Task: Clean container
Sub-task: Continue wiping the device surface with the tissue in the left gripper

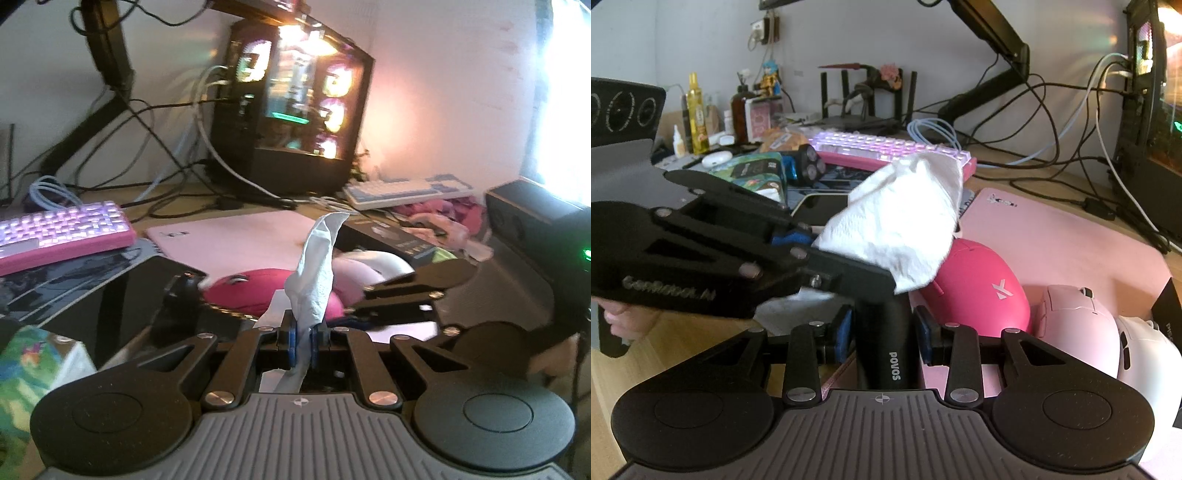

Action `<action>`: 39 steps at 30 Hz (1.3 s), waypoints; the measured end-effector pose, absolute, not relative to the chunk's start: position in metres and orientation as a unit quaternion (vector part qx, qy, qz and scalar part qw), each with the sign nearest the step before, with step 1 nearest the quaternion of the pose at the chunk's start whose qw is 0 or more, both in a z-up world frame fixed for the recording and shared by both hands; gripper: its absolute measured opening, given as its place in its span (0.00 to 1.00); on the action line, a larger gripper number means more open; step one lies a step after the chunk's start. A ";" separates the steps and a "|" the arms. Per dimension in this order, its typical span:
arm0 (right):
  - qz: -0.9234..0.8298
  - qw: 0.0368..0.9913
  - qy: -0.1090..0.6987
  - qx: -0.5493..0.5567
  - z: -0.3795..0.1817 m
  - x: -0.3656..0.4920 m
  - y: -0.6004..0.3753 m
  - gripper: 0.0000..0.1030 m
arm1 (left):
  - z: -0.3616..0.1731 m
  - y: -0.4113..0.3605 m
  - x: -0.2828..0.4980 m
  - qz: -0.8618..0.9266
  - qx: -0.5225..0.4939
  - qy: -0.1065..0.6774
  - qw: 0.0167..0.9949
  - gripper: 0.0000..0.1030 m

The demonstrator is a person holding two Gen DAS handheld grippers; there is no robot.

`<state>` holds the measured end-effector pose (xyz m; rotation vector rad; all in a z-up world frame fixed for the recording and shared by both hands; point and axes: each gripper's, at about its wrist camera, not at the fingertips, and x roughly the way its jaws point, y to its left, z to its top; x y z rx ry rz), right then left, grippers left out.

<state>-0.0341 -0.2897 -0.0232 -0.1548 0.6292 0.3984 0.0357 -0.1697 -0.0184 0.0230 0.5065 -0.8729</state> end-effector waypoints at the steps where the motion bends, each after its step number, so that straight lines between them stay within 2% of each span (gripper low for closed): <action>1: 0.194 0.929 0.307 -0.075 -0.023 -0.034 -0.289 0.38 | -0.018 -0.169 0.036 -0.409 0.012 0.242 0.880 0.11; 25: 0.194 0.929 0.307 -0.075 -0.023 -0.034 -0.291 0.38 | -0.019 -0.176 0.029 -0.466 0.021 0.242 0.851 0.11; 39: 0.194 0.929 0.307 -0.075 -0.023 -0.034 -0.292 0.38 | -0.017 -0.169 0.036 -0.404 0.015 0.241 0.882 0.11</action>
